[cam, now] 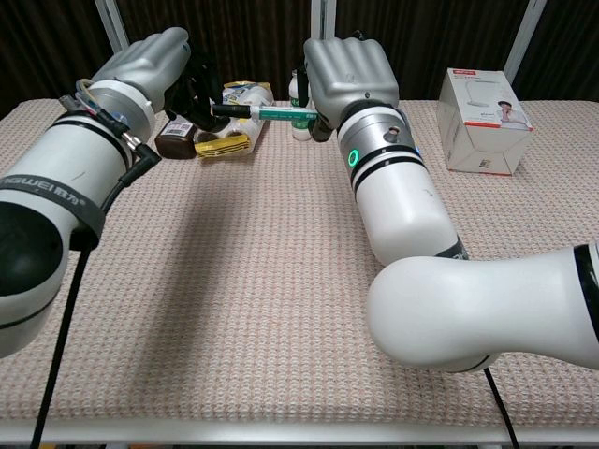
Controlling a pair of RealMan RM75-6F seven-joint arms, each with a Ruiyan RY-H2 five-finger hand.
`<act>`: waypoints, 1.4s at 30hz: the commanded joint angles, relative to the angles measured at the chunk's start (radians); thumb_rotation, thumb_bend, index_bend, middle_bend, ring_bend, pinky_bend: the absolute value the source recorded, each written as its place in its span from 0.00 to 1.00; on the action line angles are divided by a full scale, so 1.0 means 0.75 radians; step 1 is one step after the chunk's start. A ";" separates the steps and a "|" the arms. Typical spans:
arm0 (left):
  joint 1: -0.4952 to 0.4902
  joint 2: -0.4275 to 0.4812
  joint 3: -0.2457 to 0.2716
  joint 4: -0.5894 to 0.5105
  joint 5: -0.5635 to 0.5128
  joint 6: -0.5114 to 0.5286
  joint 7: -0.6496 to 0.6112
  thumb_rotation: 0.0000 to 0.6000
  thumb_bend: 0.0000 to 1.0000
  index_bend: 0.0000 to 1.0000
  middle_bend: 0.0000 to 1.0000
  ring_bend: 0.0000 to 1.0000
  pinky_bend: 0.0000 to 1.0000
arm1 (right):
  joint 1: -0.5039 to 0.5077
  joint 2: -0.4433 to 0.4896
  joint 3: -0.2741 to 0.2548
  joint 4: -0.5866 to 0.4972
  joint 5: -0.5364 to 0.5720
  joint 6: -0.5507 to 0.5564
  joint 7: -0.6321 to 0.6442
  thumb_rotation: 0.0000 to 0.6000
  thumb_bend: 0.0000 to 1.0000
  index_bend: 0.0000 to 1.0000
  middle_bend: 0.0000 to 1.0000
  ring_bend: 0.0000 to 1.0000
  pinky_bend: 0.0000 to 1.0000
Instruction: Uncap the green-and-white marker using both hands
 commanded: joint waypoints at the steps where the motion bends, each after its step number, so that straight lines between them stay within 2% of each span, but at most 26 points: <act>1: -0.005 -0.002 -0.001 0.005 -0.004 0.000 -0.001 1.00 0.29 0.57 0.59 0.53 0.56 | -0.001 0.002 -0.002 -0.005 -0.003 0.003 0.000 1.00 0.31 0.69 0.62 0.32 0.07; 7: -0.012 -0.003 -0.002 0.008 -0.019 -0.002 -0.008 1.00 0.30 0.59 0.62 0.56 0.58 | -0.002 0.005 -0.003 -0.011 0.000 -0.002 -0.003 1.00 0.31 0.69 0.62 0.32 0.07; 15: -0.003 0.015 -0.003 -0.023 -0.052 -0.004 -0.014 1.00 0.39 0.63 0.65 0.58 0.59 | -0.017 0.015 -0.017 -0.027 -0.011 0.017 -0.003 1.00 0.31 0.69 0.62 0.32 0.07; 21: 0.038 0.070 0.005 -0.095 -0.086 -0.010 -0.035 1.00 0.40 0.65 0.67 0.60 0.61 | -0.080 0.056 -0.055 -0.084 -0.043 0.084 0.004 1.00 0.31 0.69 0.62 0.32 0.07; 26: 0.104 0.136 0.043 -0.166 -0.087 -0.014 -0.102 1.00 0.40 0.65 0.67 0.60 0.62 | -0.186 0.127 -0.117 -0.176 -0.069 0.158 0.013 1.00 0.31 0.69 0.62 0.32 0.07; 30: 0.139 0.157 0.092 -0.165 -0.078 -0.028 -0.139 1.00 0.40 0.65 0.67 0.60 0.62 | -0.272 0.172 -0.172 -0.240 -0.062 0.186 0.008 1.00 0.31 0.69 0.62 0.32 0.07; 35: 0.160 0.124 0.162 -0.094 -0.073 -0.066 -0.184 1.00 0.39 0.65 0.67 0.60 0.61 | -0.354 0.185 -0.224 -0.255 -0.021 0.172 0.011 1.00 0.31 0.69 0.62 0.32 0.07; 42: 0.173 0.026 0.234 0.062 -0.058 -0.128 -0.249 1.00 0.38 0.63 0.65 0.59 0.61 | -0.415 0.140 -0.259 -0.182 0.052 0.096 0.026 1.00 0.31 0.69 0.62 0.32 0.07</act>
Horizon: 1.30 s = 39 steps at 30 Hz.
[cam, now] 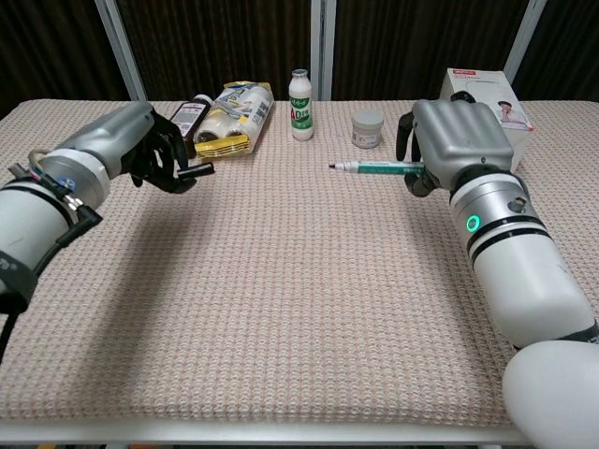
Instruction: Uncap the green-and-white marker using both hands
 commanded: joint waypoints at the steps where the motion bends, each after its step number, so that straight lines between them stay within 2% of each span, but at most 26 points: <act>1: 0.007 -0.060 0.034 0.084 0.003 -0.048 -0.039 1.00 0.38 0.63 0.65 0.58 0.61 | -0.016 -0.029 -0.009 0.041 0.023 -0.036 0.010 1.00 0.31 0.69 0.62 0.32 0.07; 6: 0.012 -0.097 0.048 0.150 -0.006 -0.106 -0.064 1.00 0.38 0.53 0.56 0.50 0.53 | -0.020 -0.058 -0.003 0.085 0.033 -0.072 0.019 1.00 0.30 0.69 0.61 0.32 0.07; 8: 0.017 -0.093 0.052 0.155 -0.001 -0.126 -0.072 1.00 0.32 0.46 0.49 0.44 0.47 | -0.022 -0.061 -0.002 0.088 0.040 -0.096 0.019 1.00 0.28 0.68 0.59 0.31 0.07; 10: 0.023 -0.085 0.053 0.155 0.019 -0.132 -0.094 1.00 0.27 0.43 0.45 0.41 0.44 | -0.025 -0.055 0.003 0.074 0.057 -0.125 0.013 1.00 0.26 0.63 0.55 0.29 0.06; 12: 0.027 -0.082 0.051 0.154 0.033 -0.122 -0.100 1.00 0.25 0.42 0.44 0.41 0.44 | -0.029 -0.046 0.012 0.052 0.075 -0.145 0.007 1.00 0.25 0.54 0.49 0.25 0.02; 17: 0.049 -0.055 0.037 0.112 0.063 -0.061 -0.086 1.00 0.25 0.41 0.44 0.40 0.41 | -0.052 -0.006 0.031 -0.036 0.090 -0.144 0.010 1.00 0.22 0.39 0.42 0.17 0.01; 24: 0.135 0.056 0.054 -0.077 0.123 0.088 -0.049 1.00 0.21 0.38 0.41 0.36 0.33 | -0.133 0.144 0.014 -0.292 0.043 -0.039 0.005 1.00 0.16 0.34 0.37 0.14 0.00; 26: 0.177 0.088 0.082 -0.139 0.171 0.160 -0.054 1.00 0.20 0.38 0.39 0.35 0.31 | -0.180 0.225 -0.024 -0.407 -0.009 0.012 0.022 1.00 0.15 0.34 0.37 0.13 0.00; 28: 0.222 0.110 0.127 -0.176 0.236 0.228 -0.072 1.00 0.20 0.36 0.36 0.31 0.28 | -0.234 0.329 -0.090 -0.509 -0.087 0.051 0.063 1.00 0.14 0.32 0.34 0.10 0.00; 30: 0.261 0.116 0.197 -0.169 0.320 0.281 -0.101 1.00 0.19 0.32 0.29 0.23 0.24 | -0.279 0.431 -0.167 -0.564 -0.157 0.050 0.126 1.00 0.13 0.26 0.28 0.04 0.00; 31: 0.287 0.113 0.258 -0.136 0.392 0.315 -0.124 1.00 0.19 0.28 0.23 0.18 0.21 | -0.306 0.501 -0.227 -0.585 -0.204 0.028 0.197 1.00 0.13 0.18 0.21 0.02 0.00; 34: 0.359 0.069 0.393 -0.006 0.544 0.419 -0.152 1.00 0.19 0.21 0.14 0.11 0.15 | -0.383 0.622 -0.354 -0.577 -0.285 0.012 0.350 1.00 0.13 0.02 0.07 0.00 0.00; 39: 0.475 0.019 0.517 0.157 0.694 0.575 -0.141 1.00 0.19 0.17 0.10 0.09 0.11 | -0.514 0.655 -0.487 -0.468 -0.398 0.109 0.493 1.00 0.12 0.00 0.03 0.00 0.00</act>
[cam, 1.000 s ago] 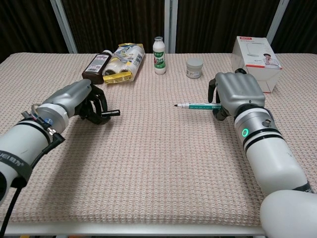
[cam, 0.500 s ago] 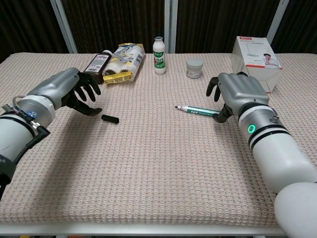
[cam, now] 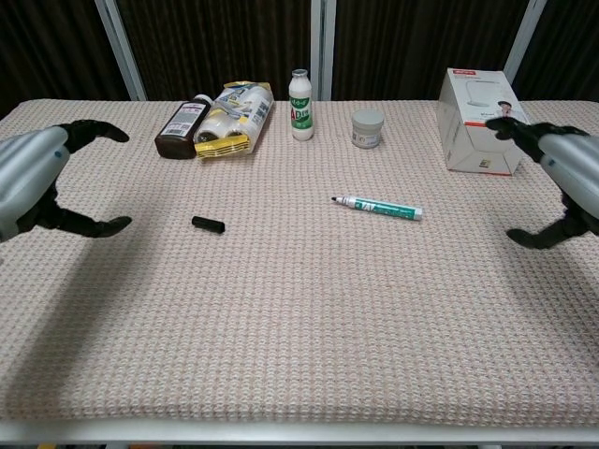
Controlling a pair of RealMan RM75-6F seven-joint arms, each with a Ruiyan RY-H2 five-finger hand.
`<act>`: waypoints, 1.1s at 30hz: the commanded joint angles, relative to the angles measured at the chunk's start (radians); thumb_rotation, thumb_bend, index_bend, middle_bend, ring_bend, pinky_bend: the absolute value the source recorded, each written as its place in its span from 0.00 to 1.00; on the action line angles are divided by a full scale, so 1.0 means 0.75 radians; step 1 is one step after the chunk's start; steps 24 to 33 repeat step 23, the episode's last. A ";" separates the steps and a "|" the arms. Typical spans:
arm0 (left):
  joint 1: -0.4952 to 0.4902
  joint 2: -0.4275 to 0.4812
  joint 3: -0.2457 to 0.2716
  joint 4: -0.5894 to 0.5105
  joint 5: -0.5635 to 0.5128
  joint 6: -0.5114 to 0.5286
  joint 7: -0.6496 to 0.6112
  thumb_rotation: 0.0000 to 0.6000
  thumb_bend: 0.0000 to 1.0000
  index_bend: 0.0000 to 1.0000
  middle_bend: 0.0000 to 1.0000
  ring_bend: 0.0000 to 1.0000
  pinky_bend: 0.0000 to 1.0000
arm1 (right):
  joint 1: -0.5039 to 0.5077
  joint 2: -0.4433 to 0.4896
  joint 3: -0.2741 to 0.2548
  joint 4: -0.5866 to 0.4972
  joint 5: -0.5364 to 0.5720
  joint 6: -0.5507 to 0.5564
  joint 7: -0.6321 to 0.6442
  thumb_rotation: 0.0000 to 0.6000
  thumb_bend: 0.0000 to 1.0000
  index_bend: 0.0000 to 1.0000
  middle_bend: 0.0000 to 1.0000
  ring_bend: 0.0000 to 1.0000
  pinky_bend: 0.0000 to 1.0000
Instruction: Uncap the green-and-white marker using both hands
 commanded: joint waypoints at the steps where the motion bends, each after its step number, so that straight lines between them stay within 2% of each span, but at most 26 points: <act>1: 0.127 -0.034 0.138 0.144 0.149 0.142 -0.003 1.00 0.19 0.16 0.09 0.08 0.10 | -0.137 0.039 -0.130 0.091 -0.127 0.095 0.144 1.00 0.12 0.00 0.03 0.00 0.00; 4: 0.176 -0.006 0.181 0.150 0.172 0.149 0.067 1.00 0.18 0.15 0.06 0.05 0.07 | -0.195 0.017 -0.164 0.162 -0.171 0.135 0.216 1.00 0.12 0.00 0.03 0.00 0.00; 8: 0.246 0.024 0.206 0.117 0.161 0.143 0.092 1.00 0.17 0.15 0.06 0.05 0.07 | -0.234 -0.009 -0.181 0.198 -0.197 0.136 0.240 1.00 0.12 0.00 0.03 0.00 0.00; 16: 0.361 0.069 0.227 0.067 0.171 0.139 0.003 1.00 0.16 0.15 0.07 0.05 0.07 | -0.256 -0.004 -0.163 0.153 -0.247 0.133 0.130 1.00 0.14 0.00 0.03 0.00 0.00; 23: 0.402 0.098 0.212 0.046 0.201 0.118 -0.036 1.00 0.16 0.14 0.08 0.05 0.07 | -0.264 -0.009 -0.124 0.132 -0.220 0.084 0.106 1.00 0.14 0.00 0.03 0.00 0.00; 33: 0.402 0.098 0.212 0.046 0.201 0.118 -0.036 1.00 0.16 0.14 0.08 0.05 0.07 | -0.264 -0.009 -0.124 0.132 -0.220 0.084 0.106 1.00 0.14 0.00 0.03 0.00 0.00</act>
